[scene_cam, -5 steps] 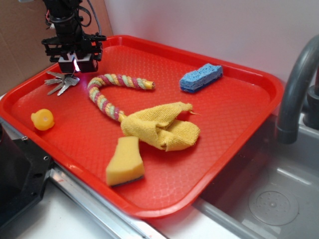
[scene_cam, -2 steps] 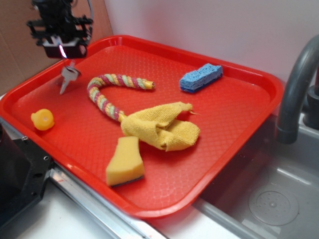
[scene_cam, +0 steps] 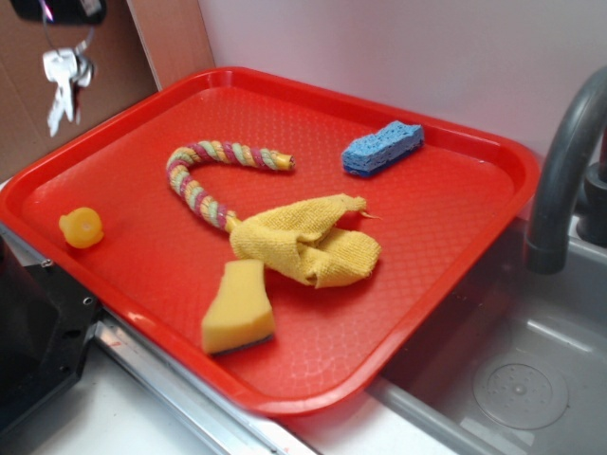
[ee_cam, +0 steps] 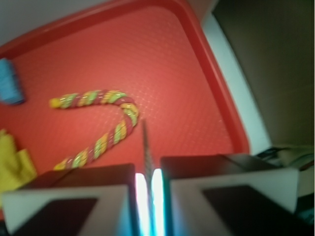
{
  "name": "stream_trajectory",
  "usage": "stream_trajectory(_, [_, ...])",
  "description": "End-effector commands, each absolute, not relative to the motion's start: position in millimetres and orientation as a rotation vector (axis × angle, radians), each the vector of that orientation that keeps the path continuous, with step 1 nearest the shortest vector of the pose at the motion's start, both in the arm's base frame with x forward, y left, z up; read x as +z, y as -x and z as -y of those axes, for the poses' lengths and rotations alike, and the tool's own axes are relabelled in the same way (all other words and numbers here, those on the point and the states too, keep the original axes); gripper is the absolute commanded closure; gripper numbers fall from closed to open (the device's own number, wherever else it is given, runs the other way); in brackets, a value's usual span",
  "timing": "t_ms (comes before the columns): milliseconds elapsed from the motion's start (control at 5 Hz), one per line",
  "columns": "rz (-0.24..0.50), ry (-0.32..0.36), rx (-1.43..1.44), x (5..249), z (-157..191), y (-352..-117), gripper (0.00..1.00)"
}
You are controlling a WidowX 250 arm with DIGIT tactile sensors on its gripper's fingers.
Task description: Grab the silver keys.
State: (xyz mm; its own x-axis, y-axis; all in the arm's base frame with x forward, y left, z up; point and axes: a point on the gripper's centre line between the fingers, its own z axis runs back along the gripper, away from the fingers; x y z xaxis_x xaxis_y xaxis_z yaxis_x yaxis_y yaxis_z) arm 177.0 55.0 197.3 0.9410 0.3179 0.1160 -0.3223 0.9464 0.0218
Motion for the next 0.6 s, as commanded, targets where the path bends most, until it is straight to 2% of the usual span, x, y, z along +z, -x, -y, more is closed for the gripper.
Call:
stream_trajectory(0, [0.169, 0.018, 0.202, 270.3, -63.4, -188.9, 1.0])
stream_trajectory(400, [0.156, 0.041, 0.146, 259.5, -57.9, -201.4, 1.0])
